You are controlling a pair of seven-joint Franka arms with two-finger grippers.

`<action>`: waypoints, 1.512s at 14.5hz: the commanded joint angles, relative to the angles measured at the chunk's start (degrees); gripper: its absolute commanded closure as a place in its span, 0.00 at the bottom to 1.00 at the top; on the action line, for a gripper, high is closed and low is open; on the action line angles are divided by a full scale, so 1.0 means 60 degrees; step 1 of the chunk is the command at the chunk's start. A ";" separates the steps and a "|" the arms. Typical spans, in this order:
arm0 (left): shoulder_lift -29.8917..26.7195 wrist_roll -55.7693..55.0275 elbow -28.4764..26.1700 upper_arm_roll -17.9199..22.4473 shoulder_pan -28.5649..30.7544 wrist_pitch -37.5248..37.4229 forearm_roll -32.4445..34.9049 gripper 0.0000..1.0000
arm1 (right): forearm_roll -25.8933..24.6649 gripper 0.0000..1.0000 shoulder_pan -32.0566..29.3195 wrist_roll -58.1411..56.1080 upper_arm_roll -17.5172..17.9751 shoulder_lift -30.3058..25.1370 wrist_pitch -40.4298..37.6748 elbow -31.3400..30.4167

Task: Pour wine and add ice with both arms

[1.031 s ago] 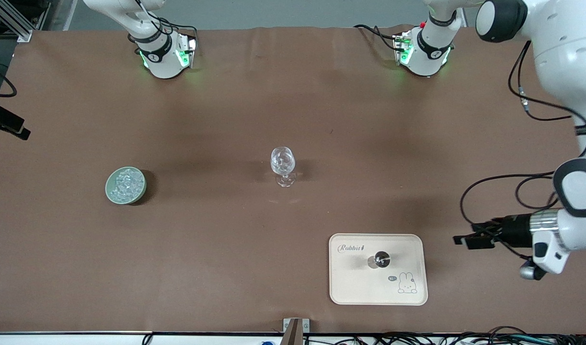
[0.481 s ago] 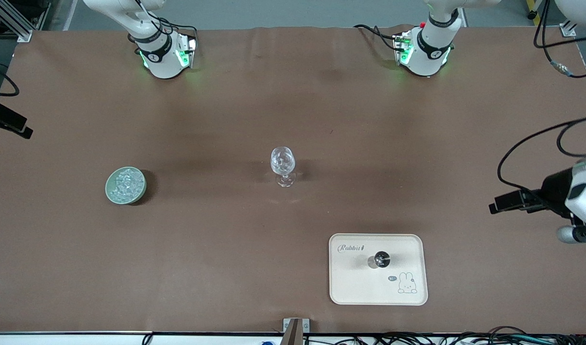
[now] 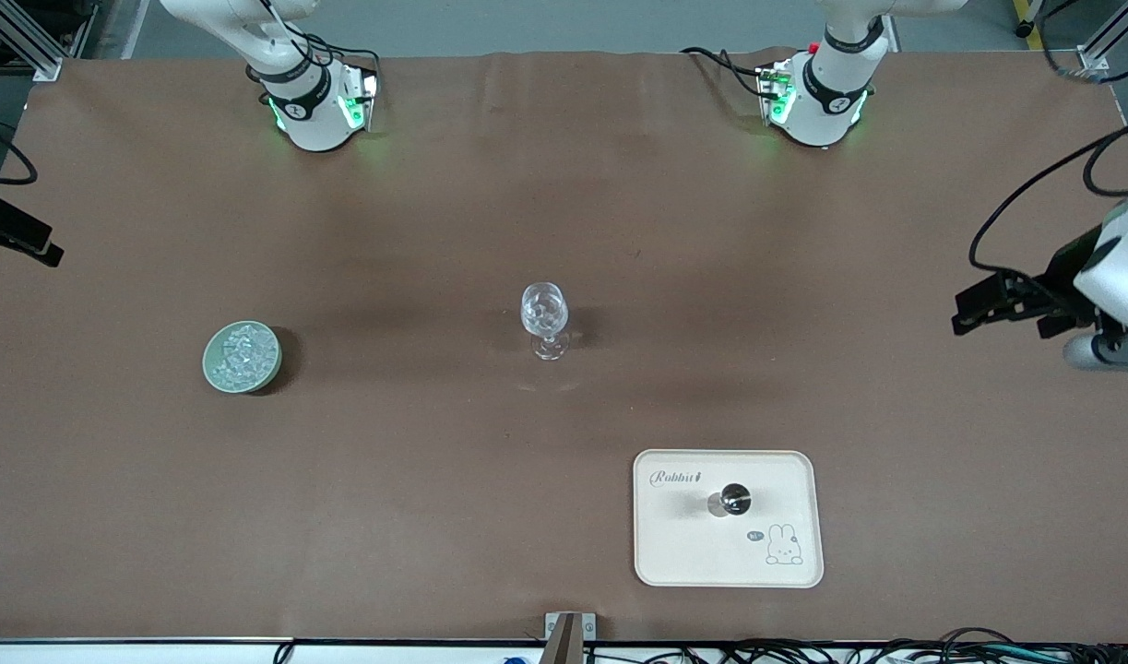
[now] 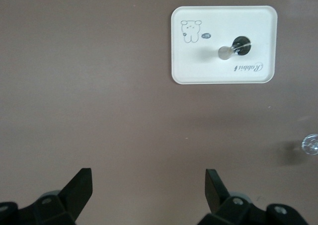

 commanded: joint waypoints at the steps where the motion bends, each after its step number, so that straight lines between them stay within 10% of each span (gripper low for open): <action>1: -0.2954 0.0061 -0.4315 -0.0343 0.0109 0.1592 0.0352 0.00 | -0.0152 0.00 -0.0004 -0.0072 0.0055 -0.0288 0.0070 -0.0317; 8: -0.4103 -0.0042 -0.6375 -0.0387 0.0182 0.2241 0.0308 0.00 | -0.0152 0.00 0.0011 0.0001 0.0055 -0.0288 0.0158 -0.0317; 22: -0.2097 -0.0071 -0.4444 -0.0461 0.0271 0.2182 0.0293 0.00 | -0.0152 0.00 0.0040 0.0001 0.0070 -0.0288 0.0129 -0.0346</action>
